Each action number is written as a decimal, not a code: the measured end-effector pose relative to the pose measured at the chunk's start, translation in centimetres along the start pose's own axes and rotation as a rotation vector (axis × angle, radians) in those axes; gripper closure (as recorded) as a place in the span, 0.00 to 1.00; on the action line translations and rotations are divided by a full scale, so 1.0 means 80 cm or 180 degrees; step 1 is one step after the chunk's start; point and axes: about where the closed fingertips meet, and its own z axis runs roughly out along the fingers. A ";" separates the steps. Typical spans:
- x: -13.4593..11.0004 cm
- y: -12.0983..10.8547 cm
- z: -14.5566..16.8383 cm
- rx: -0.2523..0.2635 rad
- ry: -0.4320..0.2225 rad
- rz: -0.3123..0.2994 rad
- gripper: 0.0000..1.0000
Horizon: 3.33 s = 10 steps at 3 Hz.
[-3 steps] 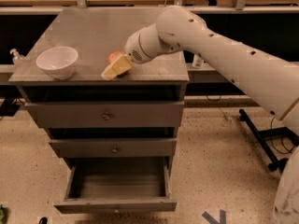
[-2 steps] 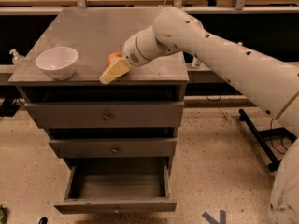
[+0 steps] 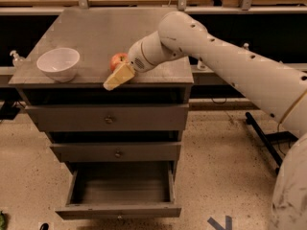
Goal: Place apple into bottom drawer
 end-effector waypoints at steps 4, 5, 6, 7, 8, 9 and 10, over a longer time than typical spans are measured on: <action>-0.042 0.030 -0.047 -0.0385 -0.0262 -0.0263 1.00; -0.030 0.106 -0.115 -0.0859 -0.0426 -0.0504 1.00; -0.027 0.090 -0.117 -0.0757 -0.0417 -0.0470 1.00; 0.027 0.099 -0.052 -0.0884 -0.0495 -0.0193 1.00; 0.089 0.137 -0.013 -0.0934 -0.0826 0.0084 1.00; 0.158 0.184 0.023 -0.0977 -0.1170 0.0301 1.00; 0.183 0.196 0.042 -0.1058 -0.1238 0.0394 1.00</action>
Offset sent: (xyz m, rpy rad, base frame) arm -0.0006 0.0020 -0.0014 -0.0004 0.0021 0.0033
